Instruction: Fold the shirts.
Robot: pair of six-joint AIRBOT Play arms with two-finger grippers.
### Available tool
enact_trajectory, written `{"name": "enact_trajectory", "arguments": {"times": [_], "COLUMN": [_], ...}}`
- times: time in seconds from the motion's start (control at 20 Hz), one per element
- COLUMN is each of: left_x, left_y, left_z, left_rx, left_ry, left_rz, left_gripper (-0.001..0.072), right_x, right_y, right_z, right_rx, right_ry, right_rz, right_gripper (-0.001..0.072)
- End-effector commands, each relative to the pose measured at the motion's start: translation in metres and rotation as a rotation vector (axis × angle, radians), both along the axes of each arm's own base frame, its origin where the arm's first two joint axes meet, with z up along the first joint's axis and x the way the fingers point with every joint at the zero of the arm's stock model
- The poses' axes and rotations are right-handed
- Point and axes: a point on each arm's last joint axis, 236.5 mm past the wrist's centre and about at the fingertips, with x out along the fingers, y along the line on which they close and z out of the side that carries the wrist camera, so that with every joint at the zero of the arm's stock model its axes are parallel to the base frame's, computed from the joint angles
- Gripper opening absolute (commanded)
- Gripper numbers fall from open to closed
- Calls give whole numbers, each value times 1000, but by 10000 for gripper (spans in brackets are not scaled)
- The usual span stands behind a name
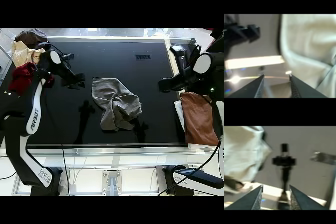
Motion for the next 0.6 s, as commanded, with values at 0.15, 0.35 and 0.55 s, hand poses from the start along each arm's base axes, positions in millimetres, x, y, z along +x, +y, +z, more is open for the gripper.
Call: {"name": "enact_trajectory", "arguments": {"times": [0.15,0.35,0.55], "left_x": [64,60,62], "left_y": [-34,-25,-42], "left_z": [-24,-50,-53], "left_rx": [-195,-192,-255], "left_ry": [-196,-136,-142], "left_rz": [39,52,39], "left_gripper": [607,659,658], "right_x": [-15,-35,-40], "right_y": [70,121,191], "right_z": [2,-8,-57], "right_rx": [280,269,254], "right_ry": [58,62,25], "right_rz": [103,263,380], "right_gripper": [369,370,370]}}
